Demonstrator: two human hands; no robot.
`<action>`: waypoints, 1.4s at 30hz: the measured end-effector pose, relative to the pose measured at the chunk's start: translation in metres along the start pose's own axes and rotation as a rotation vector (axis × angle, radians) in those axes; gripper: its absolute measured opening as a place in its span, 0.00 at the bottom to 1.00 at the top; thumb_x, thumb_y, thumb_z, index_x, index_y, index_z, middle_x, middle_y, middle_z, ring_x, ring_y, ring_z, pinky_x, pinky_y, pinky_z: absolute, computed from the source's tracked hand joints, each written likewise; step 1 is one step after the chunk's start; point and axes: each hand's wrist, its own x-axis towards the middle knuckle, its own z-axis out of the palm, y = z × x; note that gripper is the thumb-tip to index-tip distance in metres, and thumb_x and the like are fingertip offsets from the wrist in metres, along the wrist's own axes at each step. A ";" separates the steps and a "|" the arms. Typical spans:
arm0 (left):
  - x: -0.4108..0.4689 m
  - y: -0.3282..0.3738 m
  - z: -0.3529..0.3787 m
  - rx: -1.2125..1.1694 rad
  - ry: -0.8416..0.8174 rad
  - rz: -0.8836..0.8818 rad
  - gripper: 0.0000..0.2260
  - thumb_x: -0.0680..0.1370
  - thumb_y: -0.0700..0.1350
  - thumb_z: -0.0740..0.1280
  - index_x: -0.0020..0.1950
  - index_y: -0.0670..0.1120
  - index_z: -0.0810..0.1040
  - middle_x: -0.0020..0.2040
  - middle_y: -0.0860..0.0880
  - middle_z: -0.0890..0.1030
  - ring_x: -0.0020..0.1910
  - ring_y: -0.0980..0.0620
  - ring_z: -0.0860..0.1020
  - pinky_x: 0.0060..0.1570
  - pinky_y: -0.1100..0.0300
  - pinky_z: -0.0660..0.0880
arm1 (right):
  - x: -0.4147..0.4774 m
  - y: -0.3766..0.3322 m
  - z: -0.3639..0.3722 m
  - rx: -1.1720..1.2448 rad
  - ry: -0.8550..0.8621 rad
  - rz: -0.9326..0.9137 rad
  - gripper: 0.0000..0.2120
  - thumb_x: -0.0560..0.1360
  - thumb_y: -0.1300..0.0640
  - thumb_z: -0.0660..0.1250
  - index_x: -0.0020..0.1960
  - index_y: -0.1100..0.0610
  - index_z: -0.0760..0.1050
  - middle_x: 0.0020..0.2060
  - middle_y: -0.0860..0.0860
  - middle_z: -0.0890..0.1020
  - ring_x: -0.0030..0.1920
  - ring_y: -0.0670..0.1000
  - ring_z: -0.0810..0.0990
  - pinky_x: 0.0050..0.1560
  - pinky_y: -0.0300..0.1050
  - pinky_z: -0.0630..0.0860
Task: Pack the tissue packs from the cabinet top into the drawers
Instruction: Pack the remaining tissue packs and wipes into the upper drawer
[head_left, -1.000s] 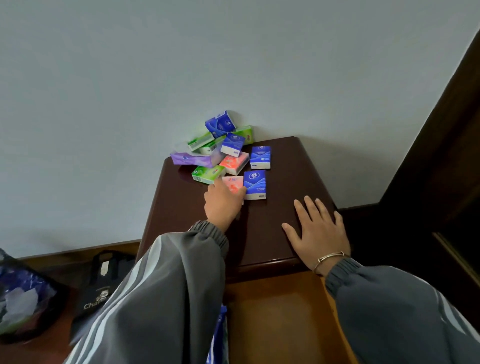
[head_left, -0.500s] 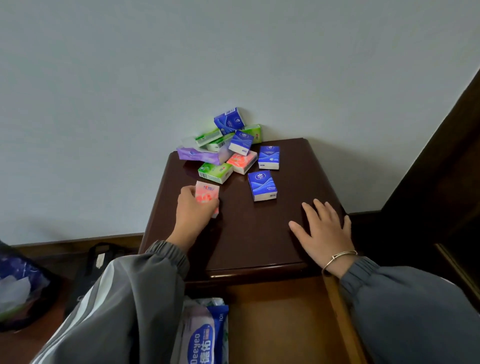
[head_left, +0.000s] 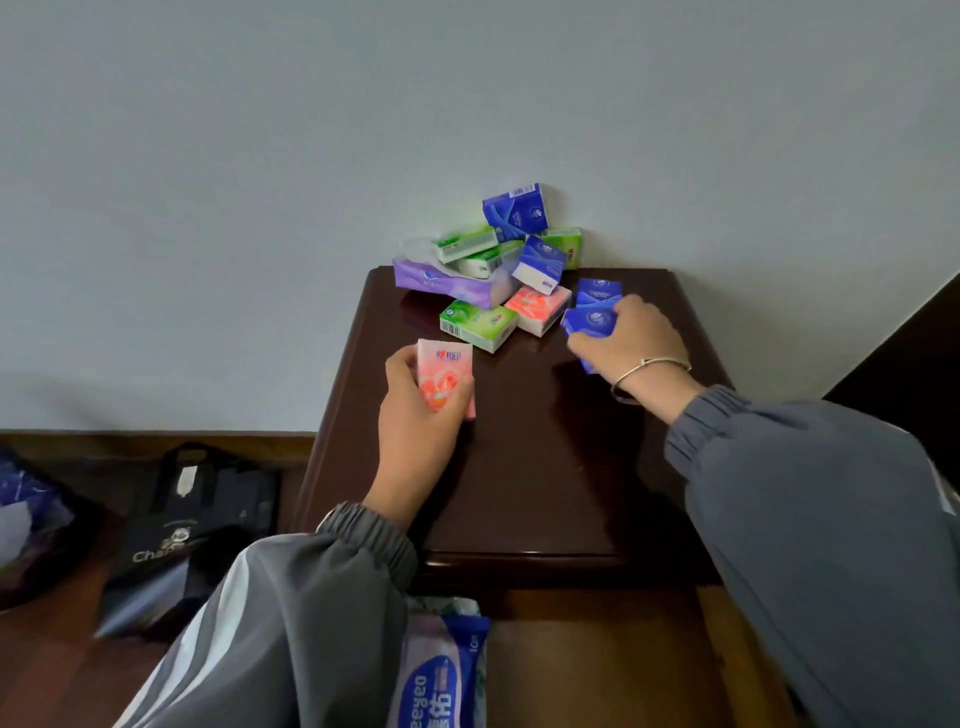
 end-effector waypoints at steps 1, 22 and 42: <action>0.000 -0.001 0.001 0.004 0.006 0.005 0.22 0.74 0.52 0.72 0.63 0.54 0.65 0.45 0.64 0.75 0.42 0.70 0.76 0.42 0.68 0.72 | 0.011 0.001 -0.005 0.050 0.068 0.014 0.31 0.65 0.41 0.70 0.59 0.61 0.70 0.57 0.60 0.76 0.57 0.62 0.76 0.52 0.50 0.73; 0.000 -0.003 0.002 -0.034 0.010 -0.008 0.22 0.73 0.53 0.71 0.62 0.57 0.64 0.46 0.64 0.75 0.43 0.70 0.76 0.38 0.71 0.70 | 0.019 0.009 0.001 -0.035 -0.271 -0.005 0.38 0.64 0.47 0.73 0.67 0.54 0.59 0.59 0.58 0.73 0.57 0.60 0.75 0.54 0.50 0.74; -0.009 0.017 -0.014 0.133 -0.293 -0.051 0.24 0.72 0.51 0.73 0.65 0.56 0.69 0.52 0.60 0.78 0.48 0.62 0.78 0.43 0.66 0.74 | -0.075 0.058 -0.021 0.000 -0.123 -0.203 0.31 0.62 0.44 0.71 0.61 0.53 0.66 0.54 0.50 0.76 0.52 0.56 0.75 0.49 0.48 0.74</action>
